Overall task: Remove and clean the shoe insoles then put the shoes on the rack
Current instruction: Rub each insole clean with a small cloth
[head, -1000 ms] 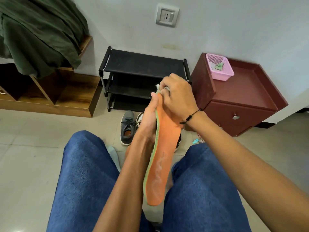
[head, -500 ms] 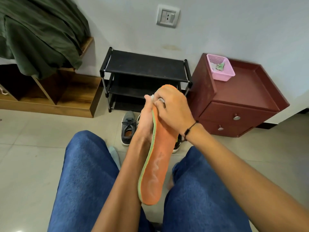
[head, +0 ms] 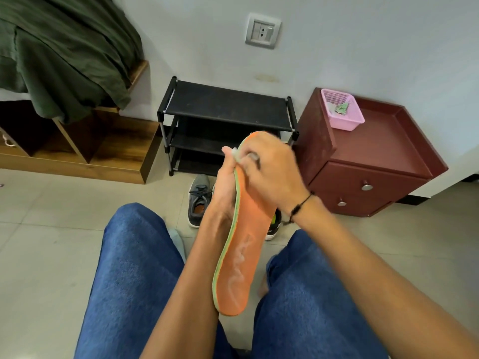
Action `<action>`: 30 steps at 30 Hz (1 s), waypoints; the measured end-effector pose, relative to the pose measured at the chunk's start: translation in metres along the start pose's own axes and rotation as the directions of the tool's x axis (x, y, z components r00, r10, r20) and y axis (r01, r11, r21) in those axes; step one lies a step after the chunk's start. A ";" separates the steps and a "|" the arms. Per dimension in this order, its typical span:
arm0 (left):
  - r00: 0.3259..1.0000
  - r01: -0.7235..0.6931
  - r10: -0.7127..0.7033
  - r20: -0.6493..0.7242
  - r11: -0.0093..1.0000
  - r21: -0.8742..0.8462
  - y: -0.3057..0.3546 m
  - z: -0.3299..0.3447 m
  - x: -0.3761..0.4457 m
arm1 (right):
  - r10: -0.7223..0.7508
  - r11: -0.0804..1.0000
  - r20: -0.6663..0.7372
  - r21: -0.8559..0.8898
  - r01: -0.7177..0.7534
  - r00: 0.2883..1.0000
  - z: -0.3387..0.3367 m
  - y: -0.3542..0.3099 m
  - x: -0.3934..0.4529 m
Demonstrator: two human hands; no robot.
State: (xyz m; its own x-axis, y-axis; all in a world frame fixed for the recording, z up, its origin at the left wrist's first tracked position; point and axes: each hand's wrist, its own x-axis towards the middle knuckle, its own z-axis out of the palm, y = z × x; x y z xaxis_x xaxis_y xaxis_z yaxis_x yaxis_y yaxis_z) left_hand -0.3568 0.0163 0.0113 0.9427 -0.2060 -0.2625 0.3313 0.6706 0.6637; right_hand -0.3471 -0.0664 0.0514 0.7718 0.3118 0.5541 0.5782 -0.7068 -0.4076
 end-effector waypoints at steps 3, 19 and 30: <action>0.998 -0.052 0.057 -0.034 0.990 0.128 -0.003 -0.003 0.008 | -0.016 0.999 0.096 0.036 0.012 0.995 0.012 -0.004 -0.009; 0.992 0.048 -0.039 0.121 0.996 -0.069 -0.004 -0.010 -0.002 | 0.094 0.994 -0.105 -0.041 -0.099 0.990 -0.005 0.021 0.012; 1.000 0.018 -0.017 0.016 0.998 -0.061 -0.003 0.007 -0.008 | 0.089 0.923 0.060 -0.381 -0.060 0.994 -0.002 0.036 0.020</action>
State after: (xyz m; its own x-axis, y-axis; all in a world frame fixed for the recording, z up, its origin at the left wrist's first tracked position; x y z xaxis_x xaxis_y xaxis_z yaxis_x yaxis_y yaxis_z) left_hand -0.3651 0.0115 0.0165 0.9374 -0.2290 -0.2624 0.3453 0.7091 0.6148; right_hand -0.3113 -0.0875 0.0493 0.8347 0.2853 0.4711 0.3868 -0.9125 -0.1327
